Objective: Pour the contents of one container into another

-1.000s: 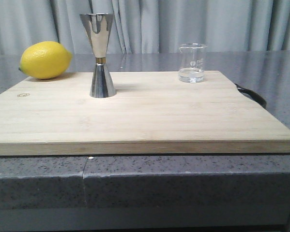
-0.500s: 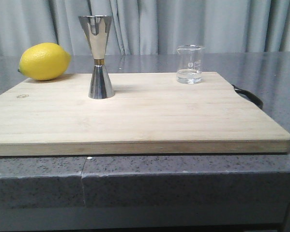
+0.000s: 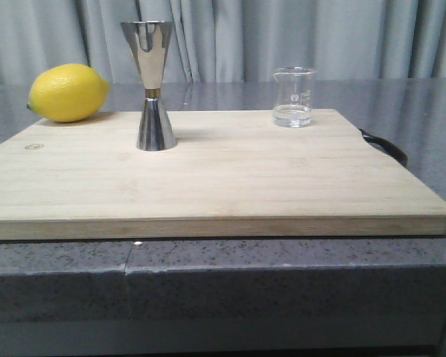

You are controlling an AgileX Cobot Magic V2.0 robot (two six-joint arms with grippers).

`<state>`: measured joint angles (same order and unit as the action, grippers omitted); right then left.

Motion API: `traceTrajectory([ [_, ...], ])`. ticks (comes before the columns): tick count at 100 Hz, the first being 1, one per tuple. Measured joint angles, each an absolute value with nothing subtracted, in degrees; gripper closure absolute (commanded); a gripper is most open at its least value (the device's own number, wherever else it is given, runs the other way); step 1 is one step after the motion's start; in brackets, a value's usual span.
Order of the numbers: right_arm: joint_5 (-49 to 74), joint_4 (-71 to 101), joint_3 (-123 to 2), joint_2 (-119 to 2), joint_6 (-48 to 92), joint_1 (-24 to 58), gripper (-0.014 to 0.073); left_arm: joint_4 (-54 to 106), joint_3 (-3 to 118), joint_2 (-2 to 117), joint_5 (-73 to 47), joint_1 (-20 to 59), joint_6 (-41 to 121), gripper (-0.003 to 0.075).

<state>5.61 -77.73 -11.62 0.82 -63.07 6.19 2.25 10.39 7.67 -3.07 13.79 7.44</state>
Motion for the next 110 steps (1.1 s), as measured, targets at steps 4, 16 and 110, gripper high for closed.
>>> traceTrajectory([
  [4, 6.4, -77.7, -11.5, 0.8, -63.1, 6.2, 0.0669, 2.3, 8.4, 7.7, -0.3, 13.8, 7.4, 0.0740],
  [16, 7.6, -77.5, -11.5, 0.8, -63.1, 6.2, 0.0669, 2.3, 3.9, 7.7, 3.5, 13.8, 7.4, 0.0740],
  [110, 11.7, -76.6, -9.0, 0.8, -63.1, 6.2, 0.0669, 2.3, -0.1, 7.7, 5.2, 13.8, 7.4, 0.0740],
])
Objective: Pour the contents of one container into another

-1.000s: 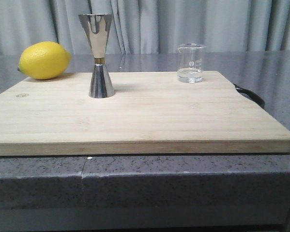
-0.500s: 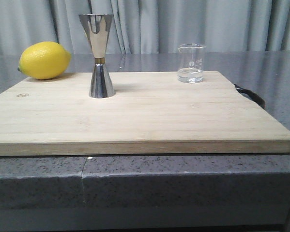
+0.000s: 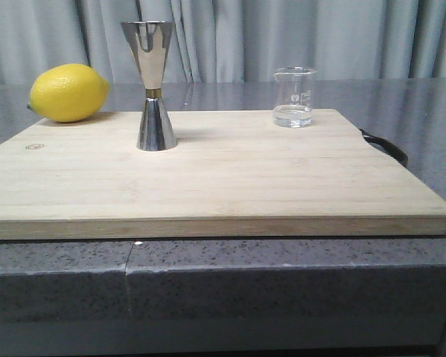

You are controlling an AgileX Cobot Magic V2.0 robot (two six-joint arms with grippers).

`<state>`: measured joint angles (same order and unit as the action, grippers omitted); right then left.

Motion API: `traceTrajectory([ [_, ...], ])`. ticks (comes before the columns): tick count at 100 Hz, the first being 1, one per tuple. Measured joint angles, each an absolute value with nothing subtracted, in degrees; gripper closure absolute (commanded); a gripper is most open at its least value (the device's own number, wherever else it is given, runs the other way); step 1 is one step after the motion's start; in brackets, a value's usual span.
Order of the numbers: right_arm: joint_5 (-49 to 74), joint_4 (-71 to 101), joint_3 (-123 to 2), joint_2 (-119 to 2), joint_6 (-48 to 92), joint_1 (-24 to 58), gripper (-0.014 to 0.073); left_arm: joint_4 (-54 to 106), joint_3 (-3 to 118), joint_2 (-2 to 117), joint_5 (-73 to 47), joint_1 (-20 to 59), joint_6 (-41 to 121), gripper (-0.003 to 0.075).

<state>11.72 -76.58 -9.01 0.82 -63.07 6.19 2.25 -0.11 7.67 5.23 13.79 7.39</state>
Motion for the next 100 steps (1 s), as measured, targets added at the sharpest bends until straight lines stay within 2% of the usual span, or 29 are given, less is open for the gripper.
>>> traceTrajectory([
  [100, 11.4, -75.8, -7.4, 0.8, -63.2, 6.2, 0.0669, 3.1, -0.1, 7.7, 5.2, 13.8, 7.4, 0.0740],
])
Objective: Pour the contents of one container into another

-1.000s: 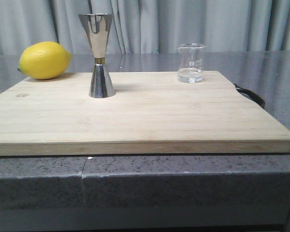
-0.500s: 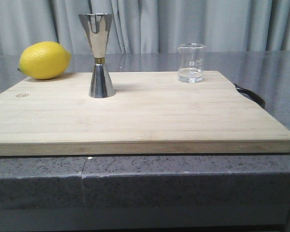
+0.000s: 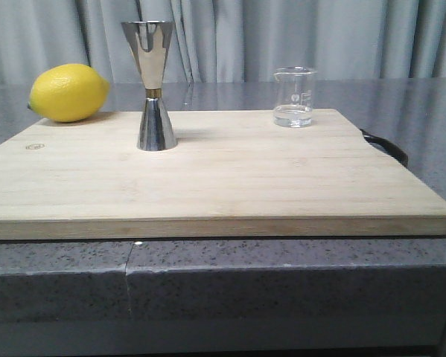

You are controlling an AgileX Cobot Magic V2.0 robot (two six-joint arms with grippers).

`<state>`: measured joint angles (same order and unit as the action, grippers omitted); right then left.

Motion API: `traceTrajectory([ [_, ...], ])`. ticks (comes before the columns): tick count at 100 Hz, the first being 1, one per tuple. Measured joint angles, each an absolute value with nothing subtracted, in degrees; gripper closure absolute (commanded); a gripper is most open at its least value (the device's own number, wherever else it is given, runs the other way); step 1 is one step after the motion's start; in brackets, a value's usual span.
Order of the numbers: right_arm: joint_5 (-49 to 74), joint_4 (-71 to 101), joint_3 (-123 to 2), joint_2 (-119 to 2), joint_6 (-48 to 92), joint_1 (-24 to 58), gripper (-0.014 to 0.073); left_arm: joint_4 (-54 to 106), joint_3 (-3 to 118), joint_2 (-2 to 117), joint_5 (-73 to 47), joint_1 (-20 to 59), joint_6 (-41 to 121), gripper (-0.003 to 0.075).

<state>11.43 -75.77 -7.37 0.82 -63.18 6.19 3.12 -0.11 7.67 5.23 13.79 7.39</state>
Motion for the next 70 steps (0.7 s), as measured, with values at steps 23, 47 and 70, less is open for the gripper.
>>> traceTrajectory([
  [23, 5.6, -75.8, -7.4, 0.8, -63.2, 6.2, 0.0669, 3.4, -0.1, 7.7, 5.2, 13.8, 7.3, 0.0740],
  [47, 4.7, -75.8, -7.4, 0.8, -63.2, 6.2, 0.0669, 3.4, -0.1, 7.7, 5.2, 13.8, 7.3, 0.0740],
  [70, 4.5, -75.8, -7.4, 0.8, -63.2, 6.2, 0.0669, 3.4, -0.1, 7.6, 4.6, 13.8, 7.3, 0.0740],
])
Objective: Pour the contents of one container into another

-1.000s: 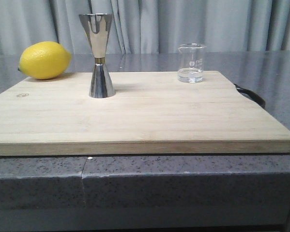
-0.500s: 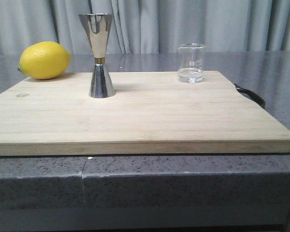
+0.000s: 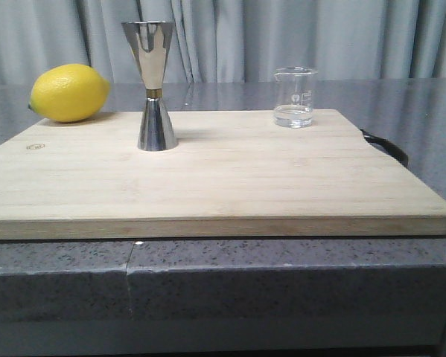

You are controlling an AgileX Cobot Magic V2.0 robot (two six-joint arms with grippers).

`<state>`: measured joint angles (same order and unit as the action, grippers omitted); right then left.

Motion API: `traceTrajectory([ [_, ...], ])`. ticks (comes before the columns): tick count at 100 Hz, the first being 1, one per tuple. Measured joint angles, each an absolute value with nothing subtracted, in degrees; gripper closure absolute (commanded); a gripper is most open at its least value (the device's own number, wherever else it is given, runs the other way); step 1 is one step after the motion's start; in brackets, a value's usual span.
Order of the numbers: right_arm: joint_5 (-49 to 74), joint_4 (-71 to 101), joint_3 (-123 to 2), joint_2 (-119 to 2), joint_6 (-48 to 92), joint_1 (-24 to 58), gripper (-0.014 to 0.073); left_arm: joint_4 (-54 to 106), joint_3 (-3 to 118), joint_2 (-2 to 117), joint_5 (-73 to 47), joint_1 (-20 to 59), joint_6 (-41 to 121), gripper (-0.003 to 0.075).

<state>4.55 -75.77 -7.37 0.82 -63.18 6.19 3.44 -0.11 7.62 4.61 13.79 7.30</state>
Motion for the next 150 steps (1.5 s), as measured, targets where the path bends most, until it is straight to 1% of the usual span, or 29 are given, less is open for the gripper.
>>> traceTrajectory([
  [14, 4.5, -75.8, -7.4, 0.8, -63.2, 6.2, 0.0669, 3.4, -0.1, 6.8, 2.3, 13.8, 7.3, 0.0740],
  [36, 4.4, -75.8, -7.4, 0.8, -63.2, 6.2, 0.0669, 3.4, -0.1, -0.2, 0.5, 13.8, 7.3, 0.0740],
  [47, 4.2, -75.8, -7.4, 0.8, -63.2, 6.2, 0.0669, 3.4, -0.1, -0.2, -0.4, 13.5, 7.3, 0.0740],
  [74, 4.2, -75.8, -7.4, 0.8, -63.3, 6.2, 0.0669, 3.3, -0.1, -0.2, -3.2, 9.1, 7.3, 0.0740],
  [150, 4.2, -75.8, -7.4, 0.8, -63.3, 6.2, 0.0669, 3.3, -0.1, -0.2, -3.7, 9.1, 7.3, 0.0740],
])
